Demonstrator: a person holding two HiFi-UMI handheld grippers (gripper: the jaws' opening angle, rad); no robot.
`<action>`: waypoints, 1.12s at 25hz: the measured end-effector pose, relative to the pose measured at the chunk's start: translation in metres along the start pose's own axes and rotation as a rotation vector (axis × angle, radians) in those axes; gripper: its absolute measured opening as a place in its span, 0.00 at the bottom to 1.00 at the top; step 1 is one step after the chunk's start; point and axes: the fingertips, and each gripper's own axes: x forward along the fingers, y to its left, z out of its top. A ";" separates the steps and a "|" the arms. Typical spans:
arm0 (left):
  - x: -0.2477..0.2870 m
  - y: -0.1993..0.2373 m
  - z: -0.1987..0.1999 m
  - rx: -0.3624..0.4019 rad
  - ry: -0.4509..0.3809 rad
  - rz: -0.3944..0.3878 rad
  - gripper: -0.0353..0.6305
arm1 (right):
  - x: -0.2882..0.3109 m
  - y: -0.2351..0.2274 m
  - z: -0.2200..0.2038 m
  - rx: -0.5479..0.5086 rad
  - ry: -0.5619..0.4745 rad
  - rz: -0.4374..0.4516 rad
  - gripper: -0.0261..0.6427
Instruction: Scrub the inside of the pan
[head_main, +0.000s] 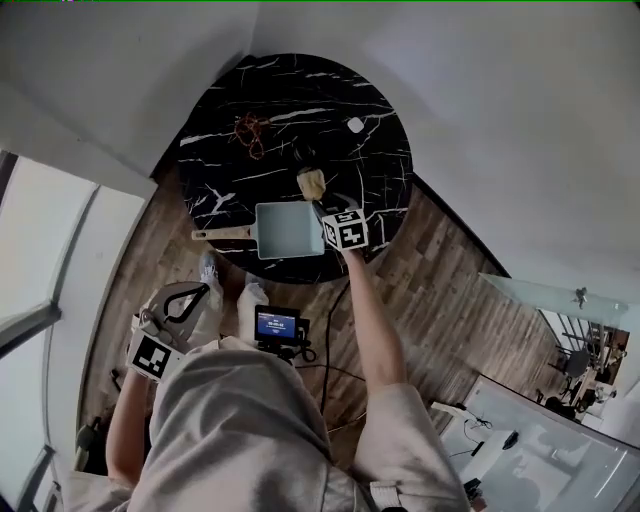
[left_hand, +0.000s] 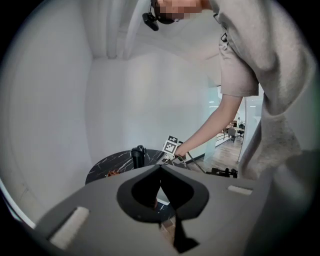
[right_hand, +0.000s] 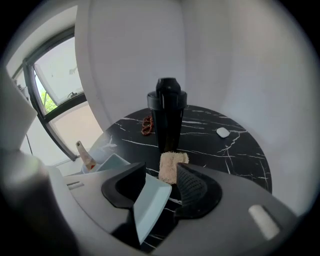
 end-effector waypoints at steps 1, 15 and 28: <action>-0.002 -0.004 -0.004 -0.028 0.015 0.013 0.05 | 0.010 -0.004 -0.003 0.001 0.025 0.008 0.36; -0.013 -0.051 -0.046 -0.164 0.104 0.219 0.05 | 0.105 -0.027 -0.017 -0.095 0.189 0.058 0.44; -0.009 -0.067 -0.052 -0.159 0.101 0.281 0.05 | 0.118 -0.028 -0.023 -0.056 0.280 0.070 0.38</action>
